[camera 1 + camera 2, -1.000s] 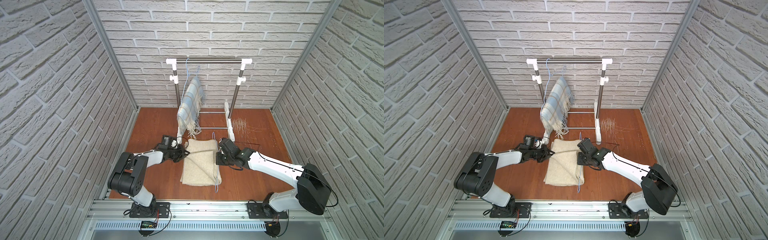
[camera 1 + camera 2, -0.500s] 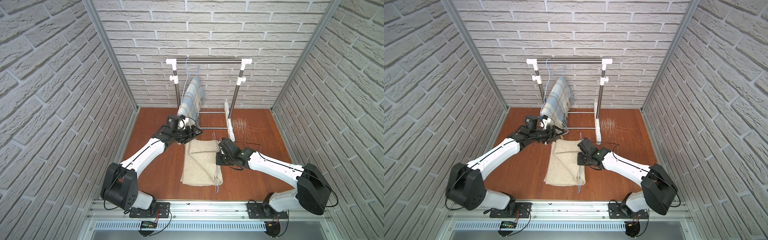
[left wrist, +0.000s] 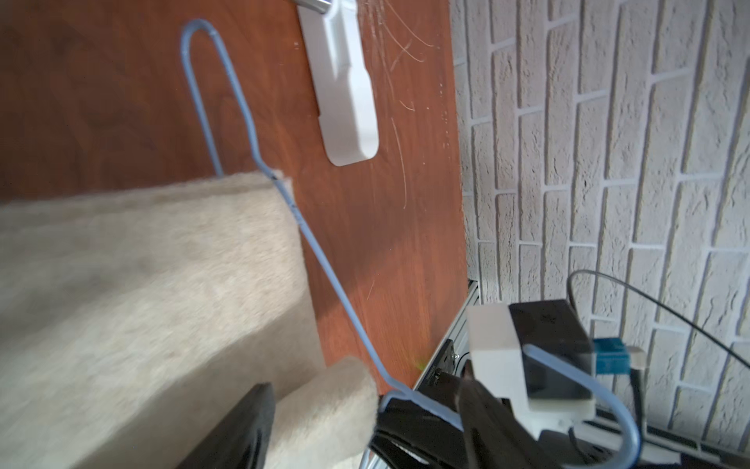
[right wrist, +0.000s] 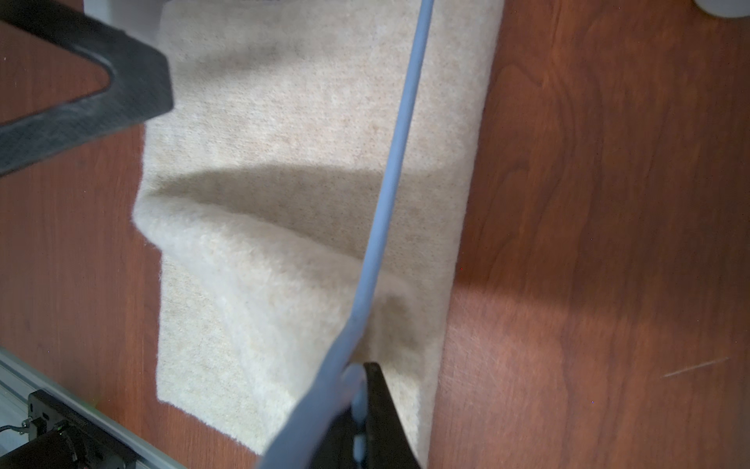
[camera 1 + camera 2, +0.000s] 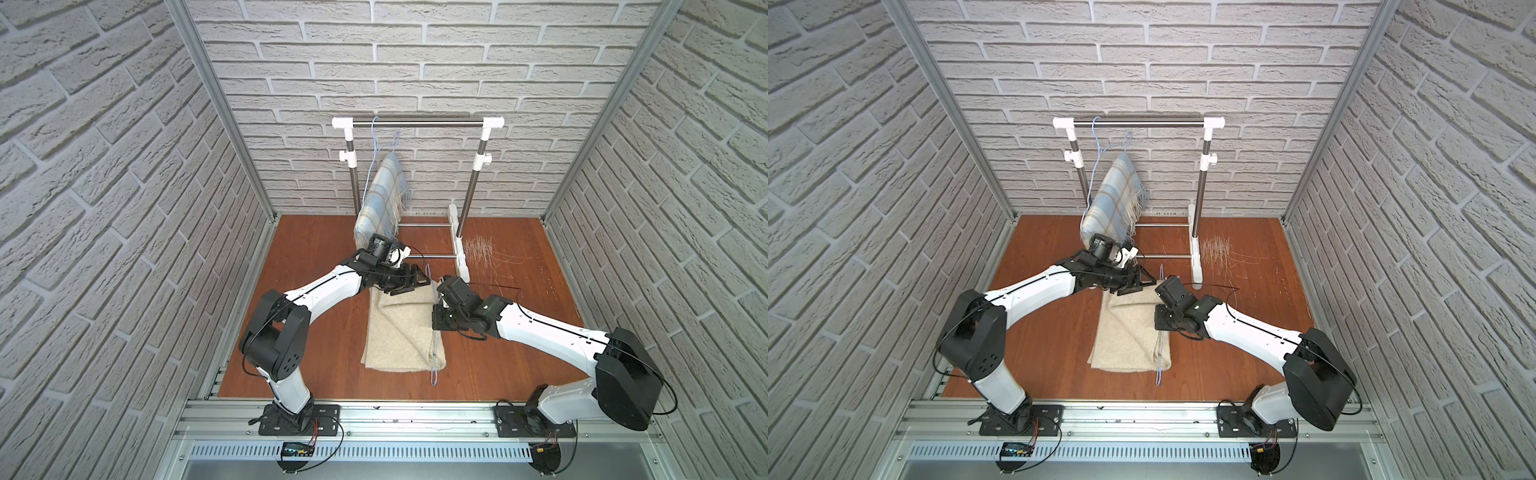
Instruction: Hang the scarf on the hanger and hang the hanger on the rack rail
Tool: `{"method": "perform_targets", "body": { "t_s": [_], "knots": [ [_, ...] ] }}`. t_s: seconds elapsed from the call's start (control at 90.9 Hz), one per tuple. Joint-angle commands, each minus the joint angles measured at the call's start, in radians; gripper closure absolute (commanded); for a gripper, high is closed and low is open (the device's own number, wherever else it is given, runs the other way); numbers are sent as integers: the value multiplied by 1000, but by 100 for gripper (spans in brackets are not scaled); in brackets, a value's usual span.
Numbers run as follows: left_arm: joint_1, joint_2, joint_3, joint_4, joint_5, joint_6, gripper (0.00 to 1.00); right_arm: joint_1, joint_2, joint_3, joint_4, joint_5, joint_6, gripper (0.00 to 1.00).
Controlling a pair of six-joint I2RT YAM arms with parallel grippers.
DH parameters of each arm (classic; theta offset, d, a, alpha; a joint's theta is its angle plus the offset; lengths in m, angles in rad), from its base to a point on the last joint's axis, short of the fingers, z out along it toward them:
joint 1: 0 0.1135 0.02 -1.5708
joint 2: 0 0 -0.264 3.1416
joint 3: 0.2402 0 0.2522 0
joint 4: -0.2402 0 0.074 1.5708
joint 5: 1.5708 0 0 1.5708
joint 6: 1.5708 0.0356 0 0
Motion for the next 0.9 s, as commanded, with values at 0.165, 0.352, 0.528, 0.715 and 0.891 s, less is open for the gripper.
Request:
{"method": "perform_targets", "body": {
  "t_s": [0.165,0.352,0.528,0.715,0.891],
  "knots": [
    [-33,38,-63,27,40,180,29,-15,-10,-9,-78,17,-26,97],
    [-38,2,-140,79,76,179,35,-23,-10,-22,-66,10,-22,97],
    [-60,-7,-196,101,105,191,36,-29,-12,-28,-66,8,-23,97],
    [-68,-28,-236,90,117,199,69,-35,-7,-24,-66,5,-23,97],
    [-67,-55,-271,-48,58,230,94,-40,-6,-14,-82,12,-31,97]
  ]
}}
